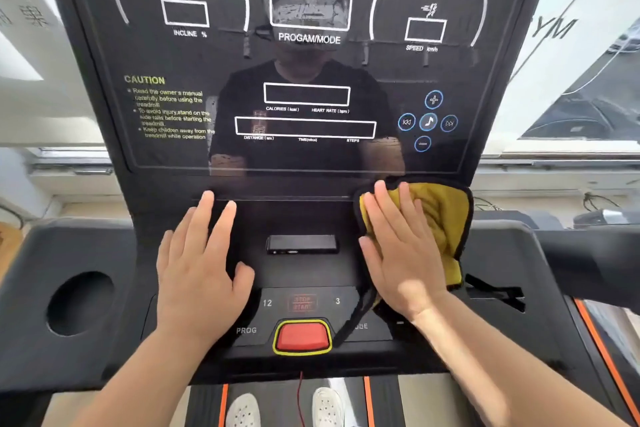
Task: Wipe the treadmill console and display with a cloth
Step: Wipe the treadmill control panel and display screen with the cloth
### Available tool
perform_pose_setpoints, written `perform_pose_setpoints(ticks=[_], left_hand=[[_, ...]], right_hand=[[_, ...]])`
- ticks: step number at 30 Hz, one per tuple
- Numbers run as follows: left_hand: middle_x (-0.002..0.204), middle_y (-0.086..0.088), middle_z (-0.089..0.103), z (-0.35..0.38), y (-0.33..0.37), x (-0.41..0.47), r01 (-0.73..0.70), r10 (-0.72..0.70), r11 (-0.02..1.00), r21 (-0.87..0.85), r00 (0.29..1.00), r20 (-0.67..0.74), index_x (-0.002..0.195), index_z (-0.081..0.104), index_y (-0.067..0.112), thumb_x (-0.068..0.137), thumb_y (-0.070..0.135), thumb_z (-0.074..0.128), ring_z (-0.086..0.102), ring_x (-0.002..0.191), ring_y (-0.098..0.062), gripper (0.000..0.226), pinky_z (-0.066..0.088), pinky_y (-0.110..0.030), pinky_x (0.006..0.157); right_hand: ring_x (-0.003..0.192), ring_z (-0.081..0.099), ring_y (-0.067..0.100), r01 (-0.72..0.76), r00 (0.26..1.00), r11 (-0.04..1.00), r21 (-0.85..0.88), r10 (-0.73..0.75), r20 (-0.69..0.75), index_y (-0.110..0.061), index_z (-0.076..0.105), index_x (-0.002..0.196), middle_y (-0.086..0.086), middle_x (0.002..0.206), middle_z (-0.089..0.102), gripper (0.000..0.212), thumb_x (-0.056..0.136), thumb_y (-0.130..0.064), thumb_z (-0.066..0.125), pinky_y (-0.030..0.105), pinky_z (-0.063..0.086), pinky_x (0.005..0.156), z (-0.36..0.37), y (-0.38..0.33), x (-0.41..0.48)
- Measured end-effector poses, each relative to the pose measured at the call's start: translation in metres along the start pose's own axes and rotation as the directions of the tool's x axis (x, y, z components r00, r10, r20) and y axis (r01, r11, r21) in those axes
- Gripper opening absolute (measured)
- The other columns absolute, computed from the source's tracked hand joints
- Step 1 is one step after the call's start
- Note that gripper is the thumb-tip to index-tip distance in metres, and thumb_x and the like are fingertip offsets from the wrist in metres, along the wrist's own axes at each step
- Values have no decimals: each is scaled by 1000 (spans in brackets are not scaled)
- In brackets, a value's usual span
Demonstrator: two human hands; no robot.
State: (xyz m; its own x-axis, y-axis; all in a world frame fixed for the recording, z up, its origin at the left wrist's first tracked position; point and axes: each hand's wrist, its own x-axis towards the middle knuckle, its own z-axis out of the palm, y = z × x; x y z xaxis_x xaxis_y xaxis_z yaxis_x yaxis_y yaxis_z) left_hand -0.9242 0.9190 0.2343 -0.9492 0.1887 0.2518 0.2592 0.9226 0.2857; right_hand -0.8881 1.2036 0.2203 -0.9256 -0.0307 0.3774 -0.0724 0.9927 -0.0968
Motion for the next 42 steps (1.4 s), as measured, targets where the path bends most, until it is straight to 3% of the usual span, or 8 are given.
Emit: perform_pose_setpoints(ticks=[5, 10, 14, 21, 28, 32, 37, 42], left_hand=[[165, -5, 26, -5, -9, -3, -9, 10, 1000, -8, 999, 32, 150, 41, 19, 73, 28, 57, 37, 141, -38, 79, 31, -64, 113], [165, -4, 25, -10, -20, -5, -2, 4, 1000, -28, 999, 48, 150, 40, 21, 73, 28, 58, 37, 140, -36, 80, 32, -63, 112], [166, -3, 23, -11, -26, -5, -15, 18, 999, -37, 996, 91, 152, 38, 22, 74, 30, 56, 35, 143, -34, 80, 31, -63, 114], [168, 4, 20, -17, -38, -4, -31, 40, 997, -68, 990, 138, 154, 33, 25, 77, 30, 53, 28, 149, -27, 79, 25, -59, 118], [167, 7, 20, -24, -56, -2, -6, 23, 995, -96, 985, 171, 157, 27, 26, 81, 25, 52, 25, 152, -22, 80, 19, -55, 122], [168, 7, 17, -24, -59, -1, 15, 2, 996, -91, 983, 182, 158, 25, 25, 83, 17, 58, 24, 152, -23, 82, 19, -55, 123], [168, 3, 20, -23, -52, 0, 34, -14, 993, -116, 986, 166, 157, 26, 21, 79, 23, 47, 22, 153, -24, 81, 19, -55, 122], [168, 5, 17, -24, -56, -2, 25, 0, 990, -139, 983, 181, 157, 25, 22, 83, 11, 59, 20, 154, -23, 83, 19, -57, 123]], right_hand=[[156, 19, 31, 79, 995, 996, 34, -81, 53, -12, 36, 157, 7, 166, 31, 61, 104, -40, 38, 45, 9, 128, 1, -49, 16], [134, 44, 40, 129, 984, 987, 92, -116, -139, -1, 58, 139, 18, 140, 46, 48, 100, -29, 56, 49, 37, 117, 1, -71, 29], [122, 47, 37, 66, 991, 997, 44, -60, -117, -3, 62, 136, 12, 128, 43, 44, 98, -26, 58, 54, 47, 105, -6, -44, 24], [139, 41, 45, -79, 997, 995, -62, 79, 2, -5, 46, 149, 14, 145, 49, 68, 96, -44, 57, 58, 32, 118, 1, -66, 12], [139, 37, 34, 151, 988, 988, 22, -151, 33, -15, 40, 155, 3, 152, 46, 65, 100, -47, 51, 49, 26, 122, 13, -169, 50], [140, 39, 28, 206, 977, 975, 80, -209, 41, -19, 40, 156, -2, 155, 45, 62, 102, -47, 50, 47, 28, 121, 16, -178, 58], [137, 43, 32, 16, 1000, 999, -40, -16, -18, -20, 46, 152, 3, 145, 51, 67, 95, -53, 57, 53, 26, 121, 10, -115, 30], [131, 46, 42, -94, 995, 991, -94, 90, -38, -17, 52, 147, 11, 138, 53, 65, 94, -55, 58, 61, 27, 118, 8, -90, 23]])
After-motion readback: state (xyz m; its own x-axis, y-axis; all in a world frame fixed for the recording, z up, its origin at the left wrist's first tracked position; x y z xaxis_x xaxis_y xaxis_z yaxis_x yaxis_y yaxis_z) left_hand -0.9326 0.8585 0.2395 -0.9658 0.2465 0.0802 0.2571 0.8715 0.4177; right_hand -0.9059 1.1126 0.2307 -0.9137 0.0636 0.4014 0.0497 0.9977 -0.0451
